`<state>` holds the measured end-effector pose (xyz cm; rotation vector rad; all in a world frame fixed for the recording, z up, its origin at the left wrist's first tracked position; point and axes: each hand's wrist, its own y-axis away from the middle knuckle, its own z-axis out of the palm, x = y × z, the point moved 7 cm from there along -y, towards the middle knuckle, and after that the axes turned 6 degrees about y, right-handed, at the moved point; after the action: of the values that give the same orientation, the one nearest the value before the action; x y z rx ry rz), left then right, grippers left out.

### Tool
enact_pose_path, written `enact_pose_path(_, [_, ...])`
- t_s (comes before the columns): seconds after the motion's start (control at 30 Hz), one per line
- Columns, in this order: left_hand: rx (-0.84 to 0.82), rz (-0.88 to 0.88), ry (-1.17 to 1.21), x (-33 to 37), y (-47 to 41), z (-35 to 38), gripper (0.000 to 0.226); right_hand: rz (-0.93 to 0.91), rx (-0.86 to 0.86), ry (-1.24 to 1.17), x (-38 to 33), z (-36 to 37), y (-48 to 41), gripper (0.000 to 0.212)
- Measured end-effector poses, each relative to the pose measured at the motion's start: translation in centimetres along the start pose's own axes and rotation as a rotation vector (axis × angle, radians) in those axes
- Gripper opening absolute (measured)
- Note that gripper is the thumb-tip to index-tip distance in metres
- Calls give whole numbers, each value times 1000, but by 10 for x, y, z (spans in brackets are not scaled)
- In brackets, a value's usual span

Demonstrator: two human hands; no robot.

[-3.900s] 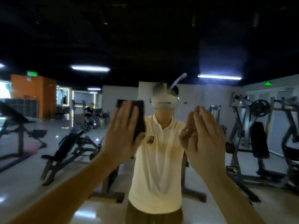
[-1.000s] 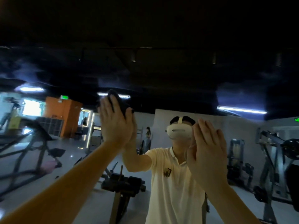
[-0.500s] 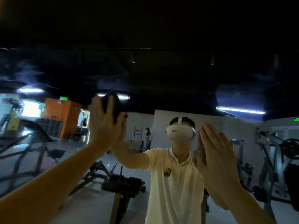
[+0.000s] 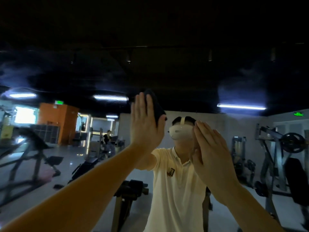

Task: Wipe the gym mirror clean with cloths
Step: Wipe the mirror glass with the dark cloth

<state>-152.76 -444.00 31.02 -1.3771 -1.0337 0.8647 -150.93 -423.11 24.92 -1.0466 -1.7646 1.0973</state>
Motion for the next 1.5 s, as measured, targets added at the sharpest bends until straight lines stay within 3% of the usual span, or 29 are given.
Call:
enact_pose_path(0.2, [-142, 224, -18, 148, 23, 62, 76, 52, 10, 26, 79, -43, 34, 65])
enact_pose_path(0.37, [-226, 314, -14, 263, 49, 110, 77, 175, 128, 69, 175, -78, 68, 63])
enact_pose_path(0.53, [-346, 533, -98, 350, 86, 149, 77, 309, 85, 36, 239, -93, 101, 70])
enact_pose_path(0.67, [-331, 595, -110, 337, 80, 138, 80, 271, 46, 73, 256, -98, 115, 77])
enact_pose_path(0.9, [-189, 108, -138, 196, 56, 70, 80, 202, -29, 238, 243, -68, 107, 64])
enact_pose_path(1.07, [-106, 42, -76, 194, 45, 67, 80, 252, -5, 240, 239, -61, 106, 63])
enact_pose_path(1.23, [-114, 173, -26, 270, 11, 99, 79, 243, -41, 237, 240, -65, 107, 67])
enact_pose_path(1.37, [-230, 517, -36, 355, 17, 128, 74, 246, -63, 81, 246, -76, 106, 61])
enact_pose_path(1.5, [-289, 703, -105, 349, 31, 128, 72, 367, -45, 47, 254, -86, 117, 58])
